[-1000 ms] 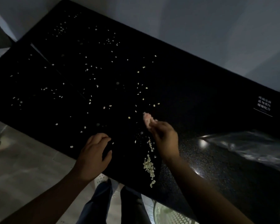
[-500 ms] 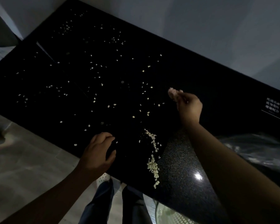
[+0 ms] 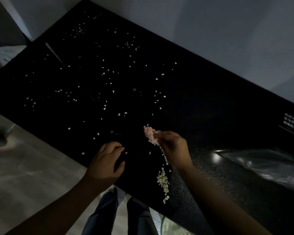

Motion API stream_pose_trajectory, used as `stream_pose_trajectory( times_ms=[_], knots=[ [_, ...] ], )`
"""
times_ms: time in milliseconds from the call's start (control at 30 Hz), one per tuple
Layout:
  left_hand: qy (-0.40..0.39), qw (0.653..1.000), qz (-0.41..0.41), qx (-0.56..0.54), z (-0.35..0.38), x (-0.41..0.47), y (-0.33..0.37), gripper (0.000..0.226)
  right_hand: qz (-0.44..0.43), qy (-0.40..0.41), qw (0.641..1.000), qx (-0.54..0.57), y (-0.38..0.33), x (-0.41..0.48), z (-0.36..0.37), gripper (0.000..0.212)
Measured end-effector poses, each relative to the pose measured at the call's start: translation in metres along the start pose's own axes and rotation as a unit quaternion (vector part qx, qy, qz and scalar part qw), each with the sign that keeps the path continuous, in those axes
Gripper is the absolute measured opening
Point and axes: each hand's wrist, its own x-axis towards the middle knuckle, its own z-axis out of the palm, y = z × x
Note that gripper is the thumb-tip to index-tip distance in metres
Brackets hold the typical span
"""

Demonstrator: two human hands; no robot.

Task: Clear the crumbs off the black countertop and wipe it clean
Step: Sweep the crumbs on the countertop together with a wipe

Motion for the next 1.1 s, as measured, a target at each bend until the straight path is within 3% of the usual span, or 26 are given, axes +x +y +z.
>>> stream_pose_trajectory(
  times_ms=[167, 467, 600, 700, 900, 1000, 1100],
  knots=[
    [-0.007, 1.0, 0.0, -0.012, -0.002, 0.002, 0.001, 0.043, -0.015, 0.13, 0.991, 0.02, -0.019, 0.036, -0.022, 0.023],
    [0.006, 1.0, -0.006, -0.028, -0.004, 0.003, 0.002, 0.039, 0.054, 0.241, 0.969, 0.013, -0.013, 0.132, -0.041, 0.018],
    [0.009, 0.998, -0.023, -0.056, -0.006, 0.009, 0.0, 0.037, 0.068, 0.162, 0.983, 0.045, -0.003, 0.146, -0.038, 0.019],
    [0.02, 0.997, -0.032, -0.065, -0.014, 0.014, 0.0, 0.037, 0.039, 0.124, 0.992, 0.003, 0.002, 0.139, -0.019, 0.019],
    [0.028, 0.996, -0.056, -0.067, -0.031, 0.028, -0.012, 0.048, -0.025, 0.044, 0.999, 0.006, -0.006, 0.078, 0.014, 0.026],
    [0.026, 0.998, -0.047, -0.045, -0.036, 0.033, -0.016, 0.048, -0.019, -0.002, 1.0, -0.022, -0.008, 0.048, 0.016, 0.026],
    [0.022, 0.998, -0.044, -0.045, -0.04, 0.033, -0.022, 0.042, -0.001, -0.025, 0.999, 0.025, -0.021, 0.03, 0.013, 0.027]
  ],
)
